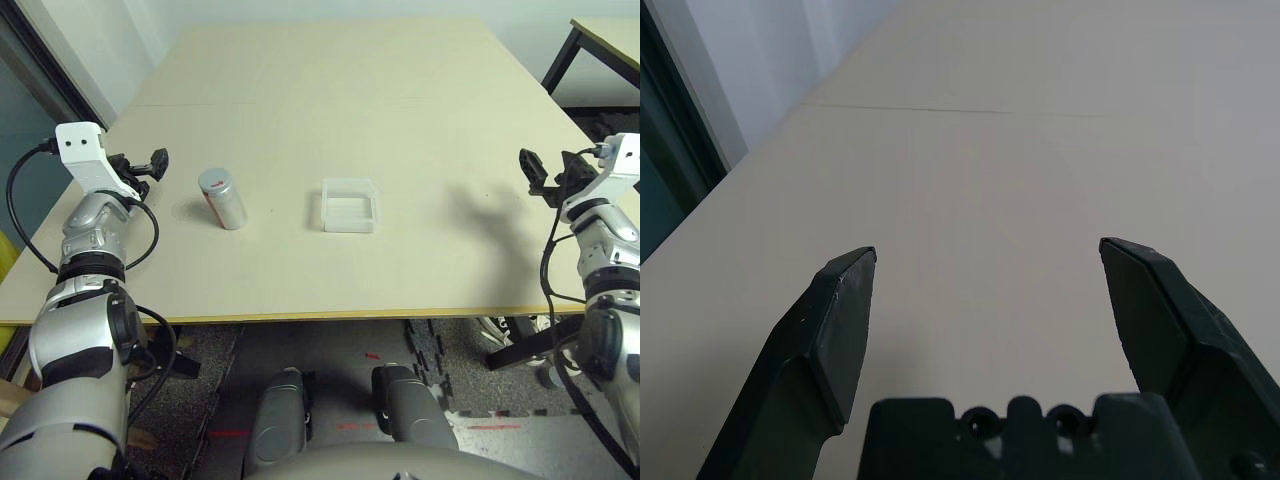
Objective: Pour the medicine from the bottle into the box.
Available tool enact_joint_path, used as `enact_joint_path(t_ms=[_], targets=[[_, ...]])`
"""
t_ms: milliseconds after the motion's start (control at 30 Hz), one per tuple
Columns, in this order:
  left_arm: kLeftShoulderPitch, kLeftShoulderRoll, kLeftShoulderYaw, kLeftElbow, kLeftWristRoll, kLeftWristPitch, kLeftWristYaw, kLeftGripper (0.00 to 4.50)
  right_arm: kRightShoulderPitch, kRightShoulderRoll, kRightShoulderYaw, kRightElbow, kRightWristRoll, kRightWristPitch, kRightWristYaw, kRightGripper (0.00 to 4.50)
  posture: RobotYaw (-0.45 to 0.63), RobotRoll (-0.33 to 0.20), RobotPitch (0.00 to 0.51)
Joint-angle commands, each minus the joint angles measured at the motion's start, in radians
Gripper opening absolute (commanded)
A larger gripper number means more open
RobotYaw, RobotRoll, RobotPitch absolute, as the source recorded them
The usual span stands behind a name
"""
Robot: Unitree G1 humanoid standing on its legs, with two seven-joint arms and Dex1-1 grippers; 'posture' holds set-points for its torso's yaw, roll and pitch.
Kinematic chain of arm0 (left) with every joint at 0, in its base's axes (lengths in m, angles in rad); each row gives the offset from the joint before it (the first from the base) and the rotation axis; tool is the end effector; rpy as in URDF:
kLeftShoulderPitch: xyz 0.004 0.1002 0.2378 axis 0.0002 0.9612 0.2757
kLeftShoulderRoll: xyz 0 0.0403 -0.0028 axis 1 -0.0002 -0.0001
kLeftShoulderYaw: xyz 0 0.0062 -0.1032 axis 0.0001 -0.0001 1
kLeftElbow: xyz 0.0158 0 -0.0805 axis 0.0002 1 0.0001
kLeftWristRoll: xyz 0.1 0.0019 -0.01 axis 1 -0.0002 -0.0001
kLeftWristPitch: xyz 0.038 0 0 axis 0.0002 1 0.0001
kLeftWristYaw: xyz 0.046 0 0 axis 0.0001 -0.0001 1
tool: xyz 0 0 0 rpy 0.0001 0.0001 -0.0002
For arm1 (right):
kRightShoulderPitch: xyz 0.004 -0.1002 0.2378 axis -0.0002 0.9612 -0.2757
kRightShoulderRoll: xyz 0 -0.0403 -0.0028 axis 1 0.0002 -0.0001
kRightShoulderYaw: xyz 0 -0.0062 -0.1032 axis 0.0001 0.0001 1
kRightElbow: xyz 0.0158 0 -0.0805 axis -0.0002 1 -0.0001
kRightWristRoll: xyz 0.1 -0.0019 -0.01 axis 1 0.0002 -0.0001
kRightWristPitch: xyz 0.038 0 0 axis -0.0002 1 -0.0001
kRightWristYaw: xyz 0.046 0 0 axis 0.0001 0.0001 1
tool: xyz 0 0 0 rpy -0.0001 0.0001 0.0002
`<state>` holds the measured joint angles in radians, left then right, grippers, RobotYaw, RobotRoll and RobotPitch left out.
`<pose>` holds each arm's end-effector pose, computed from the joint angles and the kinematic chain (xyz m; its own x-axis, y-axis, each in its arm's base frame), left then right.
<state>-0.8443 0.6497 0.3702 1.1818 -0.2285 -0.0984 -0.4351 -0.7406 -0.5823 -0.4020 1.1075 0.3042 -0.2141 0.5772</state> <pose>0.3011 0.3401 0.1348 0.9923 0.1213 -0.0232 -0.1222 0.9915 -0.0437 0.2919 -0.3321 0.1114 0.9961 0.0130 0.0869 -0.0199 0.9966 0.0800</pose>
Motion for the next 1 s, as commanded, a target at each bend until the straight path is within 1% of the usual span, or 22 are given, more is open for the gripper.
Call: enact_joint_path(t_ms=[33, 333, 633, 733, 900, 1000], targets=[[-0.006, 0.013, -0.008, 0.010, 0.014, -0.008, 0.002, 4.48, -0.012, 0.002, 0.005, 0.011, -0.006, -0.005, 0.002, 4.50, -0.16, 0.000, 0.068], [-0.006, 0.015, -0.008, 0.011, 0.013, -0.006, -0.003, 4.48, -0.012, 0.008, 0.006, 0.007, -0.009, -0.003, 0.003, 4.50, -0.17, 0.000, 0.084], [-0.018, 0.019, -0.003, 0.015, 0.009, -0.008, -0.004, 4.48, -0.010, 0.022, 0.005, -0.004, -0.001, 0.008, 0.036, 4.50, -0.17, 0.000, 0.065], [-0.023, 0.021, -0.002, 0.016, 0.007, -0.006, -0.006, 4.48, -0.017, 0.020, 0.004, -0.016, 0.010, 0.024, 0.081, 4.50, -0.17, 0.000, 0.063], [-0.030, 0.024, 0.000, 0.014, 0.005, -0.004, -0.012, 4.48, -0.017, 0.012, 0.035, -0.043, -0.007, 0.033, 0.159, 4.50, -0.17, 0.000, 0.063], [-0.039, 0.026, -0.002, 0.000, 0.002, -0.002, -0.033, 4.48, -0.009, 0.017, 0.068, -0.096, 0.001, 0.066, 0.266, 4.50, -0.16, 0.000, 0.063]])
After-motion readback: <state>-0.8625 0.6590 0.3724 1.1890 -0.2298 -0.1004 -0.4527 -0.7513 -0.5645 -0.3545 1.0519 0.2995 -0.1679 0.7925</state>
